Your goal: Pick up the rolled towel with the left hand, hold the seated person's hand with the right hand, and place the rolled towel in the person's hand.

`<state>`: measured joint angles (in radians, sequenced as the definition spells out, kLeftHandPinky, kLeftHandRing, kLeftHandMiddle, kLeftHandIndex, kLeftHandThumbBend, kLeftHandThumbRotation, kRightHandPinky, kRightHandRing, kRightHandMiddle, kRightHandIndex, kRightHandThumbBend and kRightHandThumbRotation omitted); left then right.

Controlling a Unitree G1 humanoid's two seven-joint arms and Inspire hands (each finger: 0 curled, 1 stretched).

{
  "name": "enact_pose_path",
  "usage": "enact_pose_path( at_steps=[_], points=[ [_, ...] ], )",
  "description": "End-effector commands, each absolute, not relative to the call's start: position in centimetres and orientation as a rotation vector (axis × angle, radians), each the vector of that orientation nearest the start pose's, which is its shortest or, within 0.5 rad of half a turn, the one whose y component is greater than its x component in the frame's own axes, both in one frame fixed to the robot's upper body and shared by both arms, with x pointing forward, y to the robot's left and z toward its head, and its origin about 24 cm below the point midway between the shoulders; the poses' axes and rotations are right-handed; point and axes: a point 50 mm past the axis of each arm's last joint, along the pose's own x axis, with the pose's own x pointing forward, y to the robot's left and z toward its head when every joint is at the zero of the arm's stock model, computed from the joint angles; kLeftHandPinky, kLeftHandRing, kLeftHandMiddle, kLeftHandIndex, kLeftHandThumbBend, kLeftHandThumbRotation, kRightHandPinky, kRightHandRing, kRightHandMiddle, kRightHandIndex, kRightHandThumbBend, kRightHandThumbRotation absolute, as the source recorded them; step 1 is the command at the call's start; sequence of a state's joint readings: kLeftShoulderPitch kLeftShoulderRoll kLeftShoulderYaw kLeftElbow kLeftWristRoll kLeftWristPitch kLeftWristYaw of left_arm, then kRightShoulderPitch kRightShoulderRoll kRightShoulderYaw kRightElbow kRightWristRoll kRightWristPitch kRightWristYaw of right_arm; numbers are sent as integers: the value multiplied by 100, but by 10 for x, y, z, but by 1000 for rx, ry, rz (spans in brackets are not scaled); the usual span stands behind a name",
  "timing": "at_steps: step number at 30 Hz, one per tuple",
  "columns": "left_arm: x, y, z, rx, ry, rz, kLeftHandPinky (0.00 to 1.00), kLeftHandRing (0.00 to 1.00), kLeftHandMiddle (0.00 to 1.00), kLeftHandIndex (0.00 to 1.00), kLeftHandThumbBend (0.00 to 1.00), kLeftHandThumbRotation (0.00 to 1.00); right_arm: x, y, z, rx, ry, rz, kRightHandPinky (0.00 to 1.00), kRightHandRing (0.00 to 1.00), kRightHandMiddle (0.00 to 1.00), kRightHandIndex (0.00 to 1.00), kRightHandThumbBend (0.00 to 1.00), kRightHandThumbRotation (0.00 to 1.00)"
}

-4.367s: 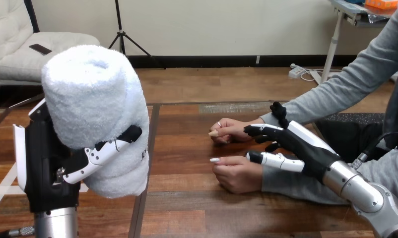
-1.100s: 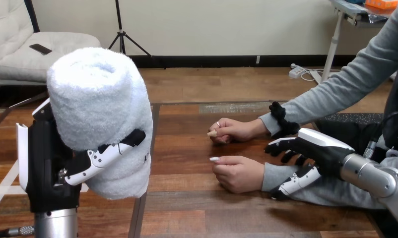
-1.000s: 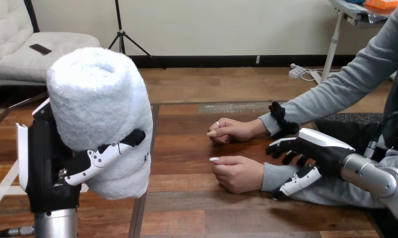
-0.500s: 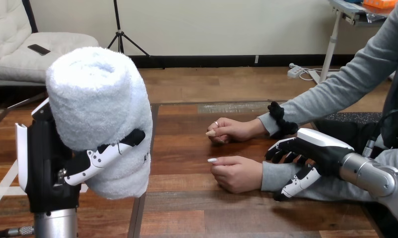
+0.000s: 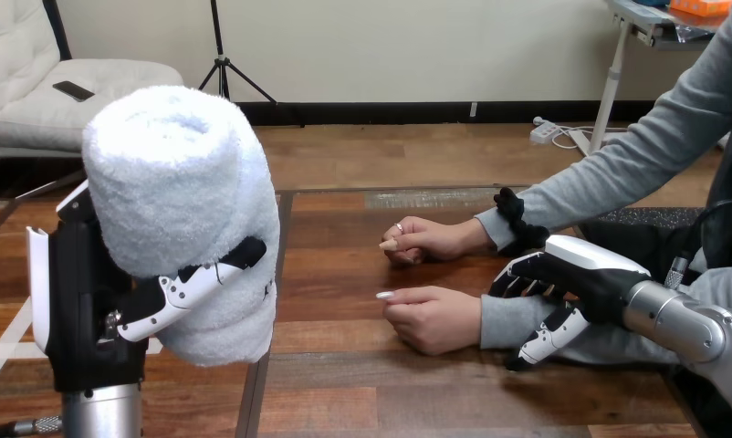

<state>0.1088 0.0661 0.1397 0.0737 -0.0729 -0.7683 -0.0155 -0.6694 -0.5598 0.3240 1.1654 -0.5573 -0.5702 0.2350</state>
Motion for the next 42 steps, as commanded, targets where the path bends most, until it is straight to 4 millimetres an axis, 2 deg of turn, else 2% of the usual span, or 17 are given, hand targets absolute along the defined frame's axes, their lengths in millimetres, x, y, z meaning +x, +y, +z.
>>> enact_pose_path(
  at_steps=[1, 9, 30, 42],
  points=[
    [216, 198, 89, 53, -692, 156, 29, 33, 40, 43, 62, 0, 345, -225, 44, -1184, 135, 615, 58, 65, 70, 70, 100, 27],
    [216, 199, 88, 49, -689, 157, 29, 34, 40, 43, 62, 0, 342, -219, 39, -1182, 126, 644, 57, 65, 69, 70, 100, 30],
    [216, 200, 87, 51, -692, 155, 29, 34, 40, 44, 62, 0, 339, -205, 26, -1232, 96, 648, 57, 65, 69, 70, 100, 31],
    [216, 200, 87, 43, -691, 156, 30, 34, 41, 44, 62, 0, 337, -198, 23, -1256, 62, 645, 53, 63, 67, 68, 100, 39]
  ],
)
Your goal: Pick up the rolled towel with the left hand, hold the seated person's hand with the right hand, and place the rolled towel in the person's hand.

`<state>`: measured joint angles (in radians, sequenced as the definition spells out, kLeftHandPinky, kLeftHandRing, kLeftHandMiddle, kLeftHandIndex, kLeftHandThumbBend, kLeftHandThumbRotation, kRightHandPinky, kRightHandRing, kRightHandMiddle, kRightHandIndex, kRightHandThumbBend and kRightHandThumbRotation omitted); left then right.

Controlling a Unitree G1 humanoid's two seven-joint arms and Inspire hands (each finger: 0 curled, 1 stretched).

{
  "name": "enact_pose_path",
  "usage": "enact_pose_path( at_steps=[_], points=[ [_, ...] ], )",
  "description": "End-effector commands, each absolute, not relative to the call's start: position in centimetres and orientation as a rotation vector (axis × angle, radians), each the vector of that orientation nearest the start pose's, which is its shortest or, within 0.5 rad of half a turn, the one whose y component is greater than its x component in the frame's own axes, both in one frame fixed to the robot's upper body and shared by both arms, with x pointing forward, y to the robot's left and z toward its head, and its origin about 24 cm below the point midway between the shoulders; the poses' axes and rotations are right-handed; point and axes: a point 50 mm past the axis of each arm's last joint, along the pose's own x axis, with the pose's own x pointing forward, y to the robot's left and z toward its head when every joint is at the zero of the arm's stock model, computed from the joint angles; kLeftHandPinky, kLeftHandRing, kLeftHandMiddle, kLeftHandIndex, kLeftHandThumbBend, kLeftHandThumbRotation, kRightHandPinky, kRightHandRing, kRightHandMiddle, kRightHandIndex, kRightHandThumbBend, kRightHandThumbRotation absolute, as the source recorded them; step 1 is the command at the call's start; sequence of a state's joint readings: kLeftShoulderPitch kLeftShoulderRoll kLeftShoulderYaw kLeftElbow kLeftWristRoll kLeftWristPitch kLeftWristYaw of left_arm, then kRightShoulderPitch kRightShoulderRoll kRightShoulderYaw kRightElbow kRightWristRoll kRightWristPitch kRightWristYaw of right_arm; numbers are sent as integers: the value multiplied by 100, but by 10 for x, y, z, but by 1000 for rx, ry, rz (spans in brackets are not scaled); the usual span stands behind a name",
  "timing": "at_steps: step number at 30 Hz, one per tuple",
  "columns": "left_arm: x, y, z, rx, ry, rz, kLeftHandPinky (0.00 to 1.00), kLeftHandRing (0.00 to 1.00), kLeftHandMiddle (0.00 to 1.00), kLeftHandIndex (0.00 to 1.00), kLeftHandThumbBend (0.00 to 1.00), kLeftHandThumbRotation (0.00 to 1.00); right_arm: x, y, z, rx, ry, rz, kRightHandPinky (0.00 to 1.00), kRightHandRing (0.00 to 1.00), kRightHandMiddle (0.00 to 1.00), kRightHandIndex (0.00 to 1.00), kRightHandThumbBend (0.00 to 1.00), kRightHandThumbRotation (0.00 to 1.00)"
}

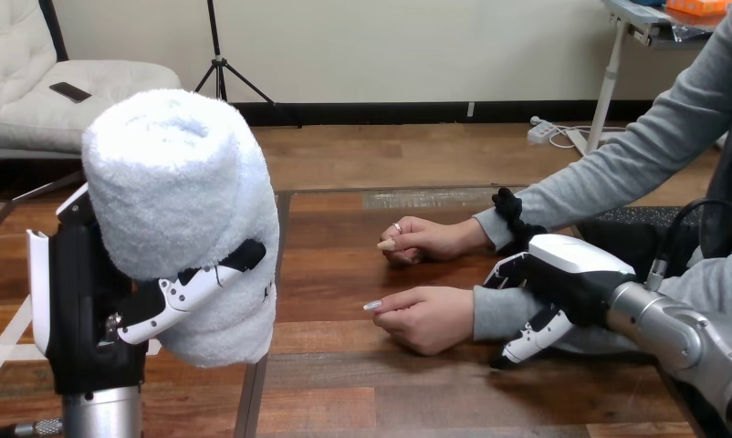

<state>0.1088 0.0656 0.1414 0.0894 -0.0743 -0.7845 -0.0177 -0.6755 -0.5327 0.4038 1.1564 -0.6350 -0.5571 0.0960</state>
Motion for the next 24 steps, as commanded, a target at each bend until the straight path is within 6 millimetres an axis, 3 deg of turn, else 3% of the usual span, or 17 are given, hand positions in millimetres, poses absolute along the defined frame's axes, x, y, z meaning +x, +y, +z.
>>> enact_pose_path(
  at_steps=[1, 24],
  points=[
    [216, 200, 87, 43, -691, 156, 30, 34, 41, 44, 62, 0, 337, -197, 23, -1260, 58, 645, 53, 62, 66, 68, 100, 39],
    [217, 200, 86, 44, -691, 152, 30, 34, 41, 44, 62, 0, 337, -188, 19, -1281, -3, 610, 43, 51, 57, 61, 94, 45]
  ],
)
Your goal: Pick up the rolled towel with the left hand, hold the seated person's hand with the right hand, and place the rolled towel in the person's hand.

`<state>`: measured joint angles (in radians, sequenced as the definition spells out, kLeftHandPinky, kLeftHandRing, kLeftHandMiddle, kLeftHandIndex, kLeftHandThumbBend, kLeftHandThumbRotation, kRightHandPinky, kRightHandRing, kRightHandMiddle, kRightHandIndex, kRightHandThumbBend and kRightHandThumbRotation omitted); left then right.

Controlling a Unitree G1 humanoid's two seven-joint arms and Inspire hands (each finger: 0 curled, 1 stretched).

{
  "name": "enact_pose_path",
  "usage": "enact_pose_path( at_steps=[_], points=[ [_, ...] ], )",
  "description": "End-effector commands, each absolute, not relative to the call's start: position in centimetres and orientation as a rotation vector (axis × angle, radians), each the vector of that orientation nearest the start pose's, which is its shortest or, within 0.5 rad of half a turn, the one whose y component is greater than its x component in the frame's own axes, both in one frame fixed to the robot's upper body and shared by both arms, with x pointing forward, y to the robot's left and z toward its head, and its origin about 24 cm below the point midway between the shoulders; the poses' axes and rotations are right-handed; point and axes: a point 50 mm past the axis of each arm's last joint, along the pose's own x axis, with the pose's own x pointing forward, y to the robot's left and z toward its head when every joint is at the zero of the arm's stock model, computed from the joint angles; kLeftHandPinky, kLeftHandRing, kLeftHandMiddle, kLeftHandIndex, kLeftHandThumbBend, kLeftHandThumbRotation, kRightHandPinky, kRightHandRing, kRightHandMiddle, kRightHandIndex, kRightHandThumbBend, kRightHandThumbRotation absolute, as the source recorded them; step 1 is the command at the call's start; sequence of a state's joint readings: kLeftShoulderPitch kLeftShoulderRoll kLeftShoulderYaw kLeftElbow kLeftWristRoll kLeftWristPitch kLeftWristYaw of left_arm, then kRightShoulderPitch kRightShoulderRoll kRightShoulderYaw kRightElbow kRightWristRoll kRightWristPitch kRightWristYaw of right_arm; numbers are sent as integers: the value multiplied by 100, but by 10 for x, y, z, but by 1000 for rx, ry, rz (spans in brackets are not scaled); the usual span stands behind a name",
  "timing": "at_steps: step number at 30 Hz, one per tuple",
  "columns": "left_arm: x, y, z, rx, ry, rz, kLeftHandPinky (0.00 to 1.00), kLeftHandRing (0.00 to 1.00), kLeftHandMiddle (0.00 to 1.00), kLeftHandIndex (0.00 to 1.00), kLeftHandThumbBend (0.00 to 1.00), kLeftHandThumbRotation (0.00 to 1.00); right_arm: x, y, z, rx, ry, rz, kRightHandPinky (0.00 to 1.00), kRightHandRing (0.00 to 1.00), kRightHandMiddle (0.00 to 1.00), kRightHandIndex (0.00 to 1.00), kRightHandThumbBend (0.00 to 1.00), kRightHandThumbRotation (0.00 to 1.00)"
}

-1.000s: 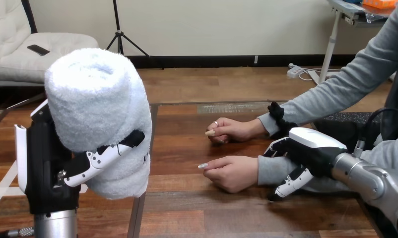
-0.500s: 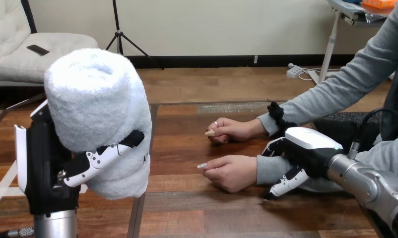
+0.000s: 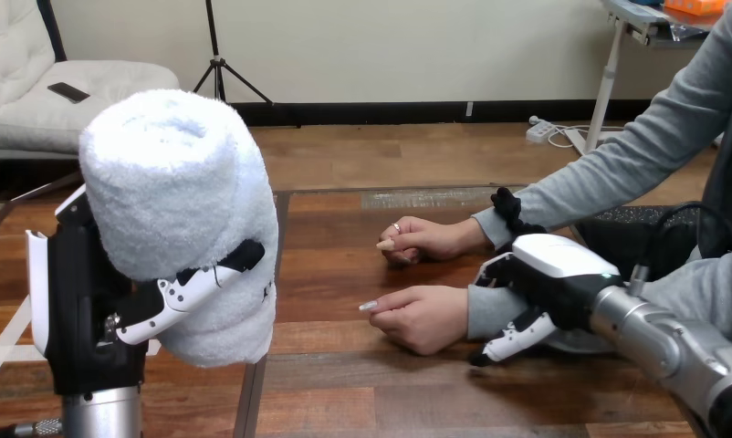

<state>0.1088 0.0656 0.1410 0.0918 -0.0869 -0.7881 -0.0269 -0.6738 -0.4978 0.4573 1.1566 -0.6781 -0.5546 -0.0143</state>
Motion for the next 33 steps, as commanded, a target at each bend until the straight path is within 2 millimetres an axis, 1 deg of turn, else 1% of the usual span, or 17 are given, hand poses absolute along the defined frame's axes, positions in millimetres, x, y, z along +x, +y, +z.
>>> enact_pose_path(
  at_steps=[1, 11, 18, 21, 29, 33],
  points=[
    [217, 200, 86, 45, -691, 153, 30, 34, 41, 44, 62, 0, 337, -188, 19, -1278, -2, 609, 43, 51, 56, 61, 93, 45],
    [217, 200, 86, 55, -695, 153, 30, 34, 41, 44, 63, 0, 336, -185, 18, -1262, -14, 603, 37, 43, 50, 55, 87, 48],
    [217, 200, 86, 50, -698, 150, 30, 34, 41, 44, 63, 0, 336, -185, 18, -1256, -12, 606, 34, 40, 47, 52, 82, 49],
    [217, 200, 86, 51, -698, 150, 30, 34, 41, 44, 62, 0, 336, -185, 18, -1253, -12, 606, 33, 37, 45, 49, 79, 49],
    [216, 201, 86, 54, -695, 155, 30, 35, 41, 44, 62, 0, 336, -185, 18, -1242, -26, 605, 29, 33, 40, 44, 75, 47],
    [216, 201, 86, 53, -694, 157, 30, 35, 41, 44, 63, 0, 335, -185, 18, -1243, -33, 604, 27, 31, 38, 41, 72, 44]
  ],
)
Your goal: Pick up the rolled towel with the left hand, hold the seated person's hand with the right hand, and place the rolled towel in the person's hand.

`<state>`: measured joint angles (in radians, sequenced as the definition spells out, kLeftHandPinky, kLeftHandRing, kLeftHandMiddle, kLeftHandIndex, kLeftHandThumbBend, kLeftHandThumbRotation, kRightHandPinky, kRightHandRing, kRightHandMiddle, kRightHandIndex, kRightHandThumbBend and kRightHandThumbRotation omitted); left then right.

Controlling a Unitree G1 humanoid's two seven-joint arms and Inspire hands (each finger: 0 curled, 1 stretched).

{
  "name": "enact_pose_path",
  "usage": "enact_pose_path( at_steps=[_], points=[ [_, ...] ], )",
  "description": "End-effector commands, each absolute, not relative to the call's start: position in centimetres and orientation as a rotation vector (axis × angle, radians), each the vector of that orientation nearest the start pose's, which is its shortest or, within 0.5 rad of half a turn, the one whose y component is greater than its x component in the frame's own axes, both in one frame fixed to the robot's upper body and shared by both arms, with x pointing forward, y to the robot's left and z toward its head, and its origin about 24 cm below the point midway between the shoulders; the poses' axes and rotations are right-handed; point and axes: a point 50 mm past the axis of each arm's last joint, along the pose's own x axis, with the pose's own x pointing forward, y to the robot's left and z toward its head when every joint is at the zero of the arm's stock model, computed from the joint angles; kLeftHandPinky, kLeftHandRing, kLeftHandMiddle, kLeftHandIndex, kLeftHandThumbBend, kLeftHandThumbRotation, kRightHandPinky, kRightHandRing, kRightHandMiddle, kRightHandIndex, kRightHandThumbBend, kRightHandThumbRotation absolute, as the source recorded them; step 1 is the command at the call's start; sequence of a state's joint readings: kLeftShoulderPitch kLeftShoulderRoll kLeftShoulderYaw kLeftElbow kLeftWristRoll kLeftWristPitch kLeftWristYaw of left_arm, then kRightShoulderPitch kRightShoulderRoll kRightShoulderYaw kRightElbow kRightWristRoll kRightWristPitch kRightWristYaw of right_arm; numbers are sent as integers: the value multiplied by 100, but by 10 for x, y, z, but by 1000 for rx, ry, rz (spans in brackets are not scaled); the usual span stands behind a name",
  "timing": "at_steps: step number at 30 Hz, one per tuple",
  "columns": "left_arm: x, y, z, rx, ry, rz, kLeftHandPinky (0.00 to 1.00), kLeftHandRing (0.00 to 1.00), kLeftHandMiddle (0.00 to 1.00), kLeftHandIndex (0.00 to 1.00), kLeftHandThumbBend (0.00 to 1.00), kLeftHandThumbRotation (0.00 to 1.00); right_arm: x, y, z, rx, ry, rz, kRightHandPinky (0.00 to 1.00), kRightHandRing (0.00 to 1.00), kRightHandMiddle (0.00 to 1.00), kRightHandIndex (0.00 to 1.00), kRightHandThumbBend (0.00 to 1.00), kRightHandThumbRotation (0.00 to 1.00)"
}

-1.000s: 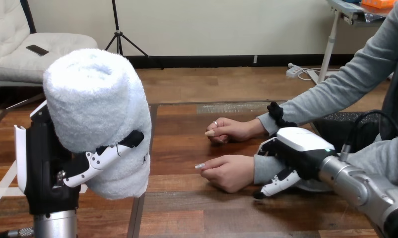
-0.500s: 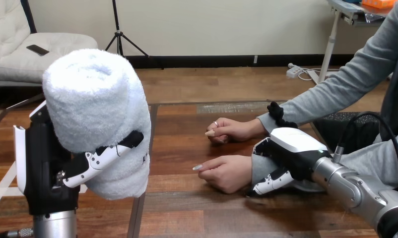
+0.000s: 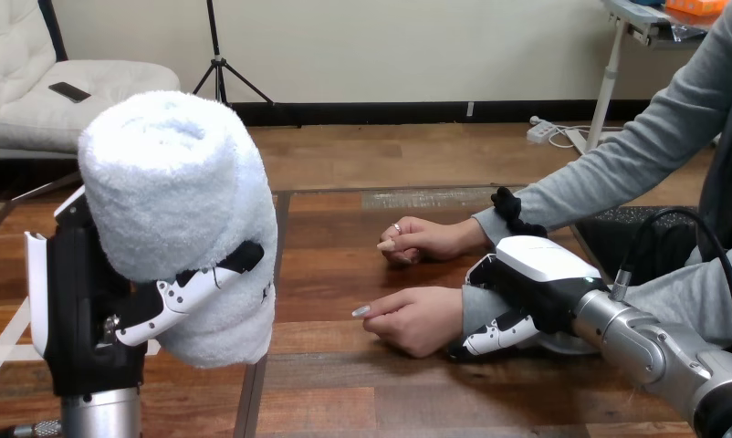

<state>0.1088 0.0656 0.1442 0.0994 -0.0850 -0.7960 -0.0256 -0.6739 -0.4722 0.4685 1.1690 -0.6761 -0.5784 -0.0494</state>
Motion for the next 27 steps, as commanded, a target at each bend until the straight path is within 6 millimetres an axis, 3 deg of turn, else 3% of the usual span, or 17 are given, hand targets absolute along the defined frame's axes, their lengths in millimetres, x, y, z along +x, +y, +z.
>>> enact_pose_path(
  at_steps=[1, 27],
  points=[
    [216, 201, 86, 52, -694, 157, 30, 35, 41, 44, 63, 0, 335, -185, 18, -1244, -33, 604, 27, 31, 38, 40, 72, 43],
    [218, 202, 86, 54, -701, 154, 30, 35, 41, 44, 63, 0, 335, -189, 19, -1227, -24, 600, 24, 28, 33, 34, 63, 27]
  ],
)
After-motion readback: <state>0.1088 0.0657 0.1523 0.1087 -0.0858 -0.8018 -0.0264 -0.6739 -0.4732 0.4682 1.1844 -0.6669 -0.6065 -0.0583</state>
